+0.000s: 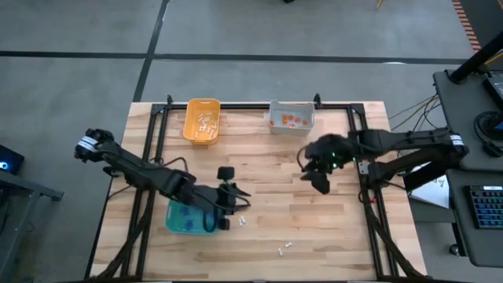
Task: Sort Halloween decoration
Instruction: Put the white bone toy into the orange bin
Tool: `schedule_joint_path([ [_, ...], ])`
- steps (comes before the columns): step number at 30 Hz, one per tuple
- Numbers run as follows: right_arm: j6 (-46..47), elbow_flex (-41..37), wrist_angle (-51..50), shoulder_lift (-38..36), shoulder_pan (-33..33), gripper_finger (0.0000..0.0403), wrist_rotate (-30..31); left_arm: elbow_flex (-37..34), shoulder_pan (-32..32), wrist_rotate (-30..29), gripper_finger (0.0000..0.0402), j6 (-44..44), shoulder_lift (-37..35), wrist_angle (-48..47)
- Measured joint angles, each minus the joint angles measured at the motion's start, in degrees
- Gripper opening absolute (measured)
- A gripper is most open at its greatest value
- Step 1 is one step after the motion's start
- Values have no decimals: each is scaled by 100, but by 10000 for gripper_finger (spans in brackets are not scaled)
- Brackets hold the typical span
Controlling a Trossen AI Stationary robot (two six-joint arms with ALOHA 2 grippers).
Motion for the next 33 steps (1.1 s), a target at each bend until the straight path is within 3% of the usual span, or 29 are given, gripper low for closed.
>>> schedule_joint_path([
  [11,647,-571,303,-44,814,143,9,1491,0,62,115,1221,1599,-2769],
  [19,671,-609,297,-44,925,139,12,2100,188,1374,113,1905,2465,-3134],
  [33,676,-609,300,-42,923,140,23,2304,422,1682,87,2373,3114,-3537],
])
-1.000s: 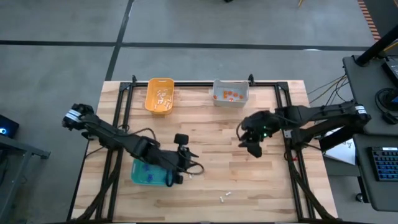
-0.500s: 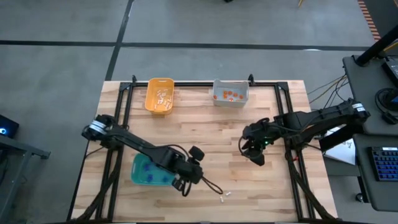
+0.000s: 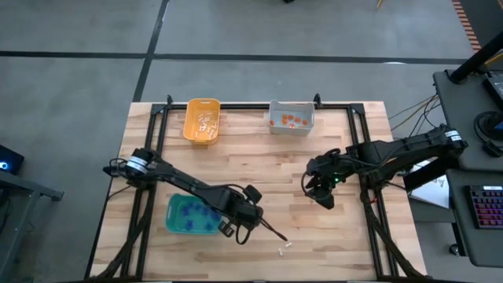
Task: Sort Halloween decoration
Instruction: Put the white bone toy into the orange bin
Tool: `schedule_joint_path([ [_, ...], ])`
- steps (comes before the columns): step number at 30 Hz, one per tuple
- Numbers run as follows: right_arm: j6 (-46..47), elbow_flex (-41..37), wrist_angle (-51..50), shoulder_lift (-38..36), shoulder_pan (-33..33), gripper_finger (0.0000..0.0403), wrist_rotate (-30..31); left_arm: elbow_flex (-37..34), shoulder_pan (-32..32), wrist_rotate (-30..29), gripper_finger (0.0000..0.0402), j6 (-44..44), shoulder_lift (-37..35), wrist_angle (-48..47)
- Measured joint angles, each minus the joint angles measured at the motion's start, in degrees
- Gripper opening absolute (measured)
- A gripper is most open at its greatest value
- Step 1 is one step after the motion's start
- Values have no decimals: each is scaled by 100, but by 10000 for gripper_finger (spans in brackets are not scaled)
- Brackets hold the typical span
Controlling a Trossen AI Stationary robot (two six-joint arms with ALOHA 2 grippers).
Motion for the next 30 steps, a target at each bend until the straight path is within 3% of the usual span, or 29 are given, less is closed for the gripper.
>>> schedule_joint_path([
  [22,69,0,1,2,-2,141,129,260,-1,151,87,-6,167,-75],
  [30,83,0,-4,4,-2,141,127,811,87,98,86,-1634,160,-567],
])
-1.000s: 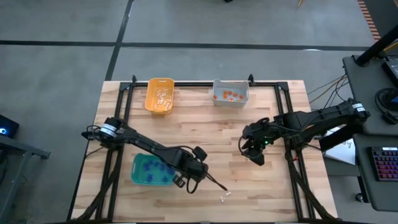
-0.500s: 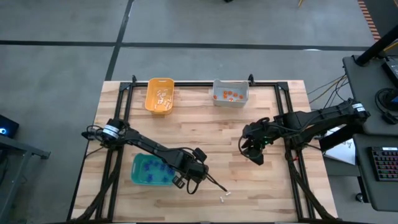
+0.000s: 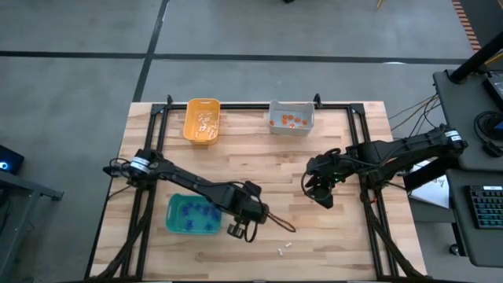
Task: Sort Halloween decoration
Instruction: Put the white bone toy into the orange bin
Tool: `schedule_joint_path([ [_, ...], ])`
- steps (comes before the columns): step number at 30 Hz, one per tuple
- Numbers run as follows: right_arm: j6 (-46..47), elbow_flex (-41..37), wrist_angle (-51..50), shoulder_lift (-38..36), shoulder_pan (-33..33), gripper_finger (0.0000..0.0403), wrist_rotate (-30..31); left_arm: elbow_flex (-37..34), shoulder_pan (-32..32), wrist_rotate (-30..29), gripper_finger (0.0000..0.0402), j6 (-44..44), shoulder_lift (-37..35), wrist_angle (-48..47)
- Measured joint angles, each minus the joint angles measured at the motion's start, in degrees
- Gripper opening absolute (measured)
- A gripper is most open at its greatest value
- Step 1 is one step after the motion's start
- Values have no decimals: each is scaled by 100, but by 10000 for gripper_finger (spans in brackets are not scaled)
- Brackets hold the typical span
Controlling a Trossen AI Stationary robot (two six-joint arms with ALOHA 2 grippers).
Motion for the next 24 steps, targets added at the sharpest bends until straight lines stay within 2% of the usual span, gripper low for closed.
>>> schedule_joint_path([
  [4,-104,0,-24,0,0,139,3,354,9,-192,87,-1356,0,-131],
  [7,-182,0,-88,0,0,140,2,693,20,-500,87,-3349,50,-98],
  [10,-331,0,-248,0,0,141,-42,1052,-37,-373,87,-4778,259,-233],
  [18,-1113,-23,-601,0,0,138,-32,2059,-236,-298,87,-6542,1183,-693],
  [20,-1191,-48,-617,0,0,139,-11,2423,-232,-308,87,-6863,1501,-1171],
  [24,-1227,-75,-608,0,12,137,-10,3336,-291,-252,87,-7274,2130,-2764],
])
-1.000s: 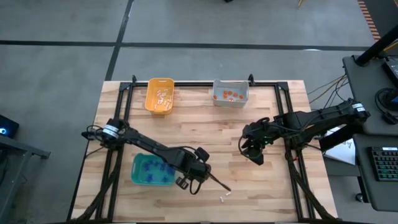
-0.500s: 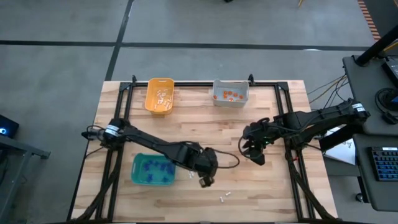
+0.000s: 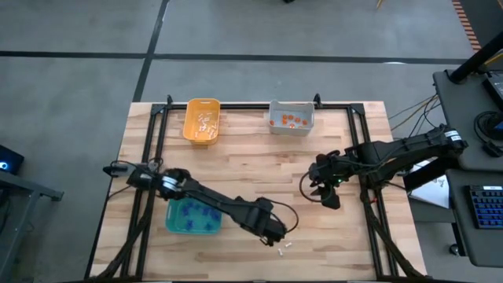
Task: Sort Halloween decoration
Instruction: Put the white bone toy into the orange bin
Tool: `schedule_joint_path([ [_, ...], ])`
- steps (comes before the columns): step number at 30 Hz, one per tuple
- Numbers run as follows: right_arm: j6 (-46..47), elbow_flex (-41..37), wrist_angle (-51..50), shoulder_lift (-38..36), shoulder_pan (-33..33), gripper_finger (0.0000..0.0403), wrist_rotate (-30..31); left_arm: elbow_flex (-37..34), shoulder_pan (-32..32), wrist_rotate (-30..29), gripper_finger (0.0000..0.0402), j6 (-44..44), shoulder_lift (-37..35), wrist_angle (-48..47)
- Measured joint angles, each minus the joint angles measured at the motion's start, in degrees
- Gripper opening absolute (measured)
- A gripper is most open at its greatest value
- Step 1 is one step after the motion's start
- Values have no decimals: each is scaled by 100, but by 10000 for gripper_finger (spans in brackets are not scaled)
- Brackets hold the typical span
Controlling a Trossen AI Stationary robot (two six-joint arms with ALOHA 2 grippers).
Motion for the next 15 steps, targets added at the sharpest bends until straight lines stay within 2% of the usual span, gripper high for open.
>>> schedule_joint_path([
  [4,-37,-28,5,0,42,137,3,906,-69,-73,87,91,587,-1196],
  [8,-56,-60,11,0,79,137,3,449,-98,147,87,470,560,-969],
  [15,-8,-73,110,0,99,137,14,342,-203,-34,87,1218,547,-962],
])
